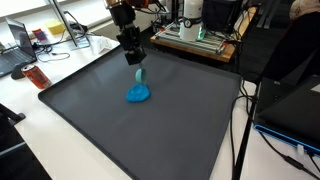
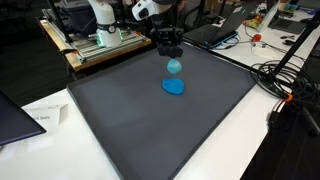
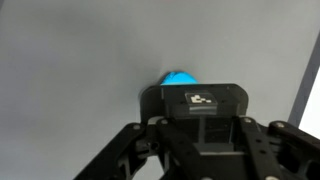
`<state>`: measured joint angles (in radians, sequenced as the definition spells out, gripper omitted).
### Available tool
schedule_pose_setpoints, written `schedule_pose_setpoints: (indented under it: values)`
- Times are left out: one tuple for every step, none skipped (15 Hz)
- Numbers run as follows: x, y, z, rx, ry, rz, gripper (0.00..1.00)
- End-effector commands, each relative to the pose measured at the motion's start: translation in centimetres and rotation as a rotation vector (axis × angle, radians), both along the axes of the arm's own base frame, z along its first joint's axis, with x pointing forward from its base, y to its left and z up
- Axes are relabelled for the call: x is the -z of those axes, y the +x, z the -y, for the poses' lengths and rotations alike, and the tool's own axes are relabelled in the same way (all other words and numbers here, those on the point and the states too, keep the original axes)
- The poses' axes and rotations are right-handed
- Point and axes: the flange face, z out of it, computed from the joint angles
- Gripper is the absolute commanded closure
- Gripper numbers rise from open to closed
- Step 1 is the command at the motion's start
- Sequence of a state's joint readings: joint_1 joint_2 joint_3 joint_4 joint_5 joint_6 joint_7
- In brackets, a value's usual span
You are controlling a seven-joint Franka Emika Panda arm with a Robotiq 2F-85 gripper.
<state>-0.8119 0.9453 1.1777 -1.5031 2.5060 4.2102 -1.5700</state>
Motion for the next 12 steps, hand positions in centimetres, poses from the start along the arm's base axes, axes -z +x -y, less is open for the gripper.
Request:
schedule_pose_setpoints:
  values:
    - [0.4,1.5,0.9,0.067,0.055,-0.035,0.78]
    - [0.7,1.9,1.1,0.083,0.061,-0.032,0.78]
    - [1.2,2.3,1.2,0.099,0.07,-0.04,0.78]
    - [1.6,2.6,1.4,0.115,0.079,-0.046,0.78]
    - [2.0,3.0,1.5,0.131,0.084,-0.049,0.78]
    - [2.5,3.2,1.6,0.142,0.09,-0.059,0.78]
    - [3.3,3.2,1.4,0.154,0.095,-0.064,0.78]
    - [3.9,3.3,1.4,0.168,0.098,-0.072,0.78]
    - [4.5,3.4,1.4,0.181,0.102,-0.085,0.78]
    - [5.2,3.4,1.6,0.204,0.095,-0.1,0.78]
    - [5.8,3.6,1.9,0.227,0.09,-0.111,0.78]
    - [6.5,3.7,2.2,0.244,0.102,-0.122,0.78]
